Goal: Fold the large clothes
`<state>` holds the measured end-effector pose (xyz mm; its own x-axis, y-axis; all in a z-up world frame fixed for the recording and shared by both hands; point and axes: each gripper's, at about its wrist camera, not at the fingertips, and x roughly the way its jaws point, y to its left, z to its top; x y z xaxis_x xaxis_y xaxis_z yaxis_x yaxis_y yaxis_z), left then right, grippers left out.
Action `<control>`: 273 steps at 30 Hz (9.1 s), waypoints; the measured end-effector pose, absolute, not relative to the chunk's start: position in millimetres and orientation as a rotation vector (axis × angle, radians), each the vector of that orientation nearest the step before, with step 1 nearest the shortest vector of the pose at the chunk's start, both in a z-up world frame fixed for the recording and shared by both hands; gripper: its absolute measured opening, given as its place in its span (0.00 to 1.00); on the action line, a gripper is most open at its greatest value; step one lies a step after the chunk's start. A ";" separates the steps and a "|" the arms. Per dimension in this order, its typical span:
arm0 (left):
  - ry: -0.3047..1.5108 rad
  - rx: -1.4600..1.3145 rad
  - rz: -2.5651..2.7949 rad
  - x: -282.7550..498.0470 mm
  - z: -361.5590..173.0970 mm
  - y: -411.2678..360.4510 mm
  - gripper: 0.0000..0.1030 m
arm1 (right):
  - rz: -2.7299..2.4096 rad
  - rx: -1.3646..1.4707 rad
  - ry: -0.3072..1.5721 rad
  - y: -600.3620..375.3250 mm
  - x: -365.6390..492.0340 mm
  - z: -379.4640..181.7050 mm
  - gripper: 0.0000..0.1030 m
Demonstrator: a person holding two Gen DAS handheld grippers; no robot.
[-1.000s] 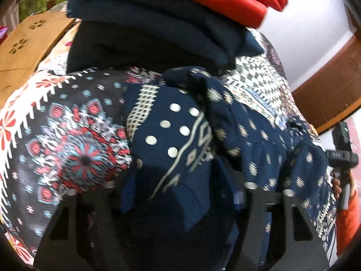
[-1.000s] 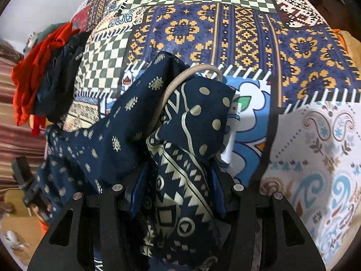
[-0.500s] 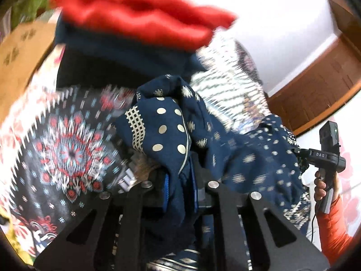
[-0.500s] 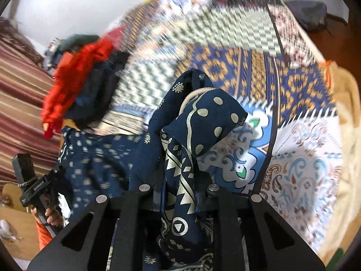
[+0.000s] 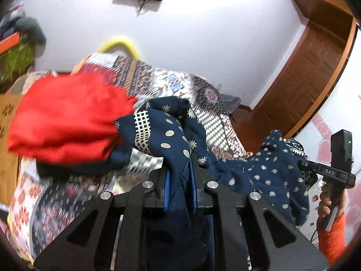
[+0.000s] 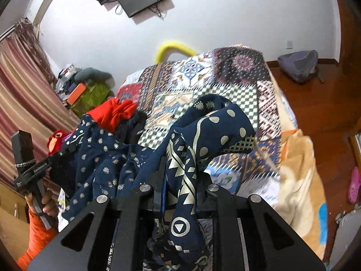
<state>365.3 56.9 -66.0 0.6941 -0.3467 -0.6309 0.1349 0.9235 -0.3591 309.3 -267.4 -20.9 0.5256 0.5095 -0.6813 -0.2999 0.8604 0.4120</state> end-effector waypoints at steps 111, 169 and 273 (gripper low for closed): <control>0.806 -0.327 -0.237 287.3 -108.5 78.4 0.09 | 0.353 0.294 0.789 -320.8 219.0 -65.8 0.07; 1.021 0.272 -0.214 345.6 -231.1 -28.5 0.63 | 0.476 -0.073 1.175 -203.6 293.0 -177.2 0.37; 0.746 -0.776 0.004 217.2 -181.8 125.6 0.14 | 0.533 0.001 1.066 -130.5 230.6 -107.4 0.57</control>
